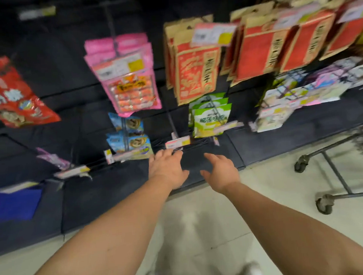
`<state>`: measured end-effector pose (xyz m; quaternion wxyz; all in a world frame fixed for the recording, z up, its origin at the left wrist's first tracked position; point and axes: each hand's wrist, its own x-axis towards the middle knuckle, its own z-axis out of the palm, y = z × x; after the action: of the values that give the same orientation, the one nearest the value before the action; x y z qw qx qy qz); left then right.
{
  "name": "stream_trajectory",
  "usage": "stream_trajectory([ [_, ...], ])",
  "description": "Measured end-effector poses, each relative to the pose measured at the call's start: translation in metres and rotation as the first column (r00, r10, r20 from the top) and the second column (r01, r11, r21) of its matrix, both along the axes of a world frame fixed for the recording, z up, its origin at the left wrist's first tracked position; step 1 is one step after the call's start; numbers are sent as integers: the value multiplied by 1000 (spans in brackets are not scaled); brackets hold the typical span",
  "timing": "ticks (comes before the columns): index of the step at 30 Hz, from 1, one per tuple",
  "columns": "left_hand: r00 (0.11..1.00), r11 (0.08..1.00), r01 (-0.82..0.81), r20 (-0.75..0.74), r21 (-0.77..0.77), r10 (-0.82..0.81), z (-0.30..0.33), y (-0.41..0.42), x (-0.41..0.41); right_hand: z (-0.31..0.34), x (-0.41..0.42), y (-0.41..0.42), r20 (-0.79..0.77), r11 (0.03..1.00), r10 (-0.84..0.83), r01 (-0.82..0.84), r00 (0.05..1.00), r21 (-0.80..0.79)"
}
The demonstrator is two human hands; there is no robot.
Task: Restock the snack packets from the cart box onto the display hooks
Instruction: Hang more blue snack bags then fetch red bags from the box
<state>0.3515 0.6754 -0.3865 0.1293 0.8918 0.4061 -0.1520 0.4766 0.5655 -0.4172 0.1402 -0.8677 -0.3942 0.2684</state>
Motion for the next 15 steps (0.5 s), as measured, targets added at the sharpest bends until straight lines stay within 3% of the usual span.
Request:
stream_trajectory([
  [6, 993, 997, 73, 94, -3, -72, 37, -76, 148, 42, 135, -93, 61, 992, -121, 118, 991, 55],
  [15, 927, 941, 338, 164, 27, -338, 72, -196, 354, 74, 308, -241, 98, 929, -369, 362, 924, 80],
])
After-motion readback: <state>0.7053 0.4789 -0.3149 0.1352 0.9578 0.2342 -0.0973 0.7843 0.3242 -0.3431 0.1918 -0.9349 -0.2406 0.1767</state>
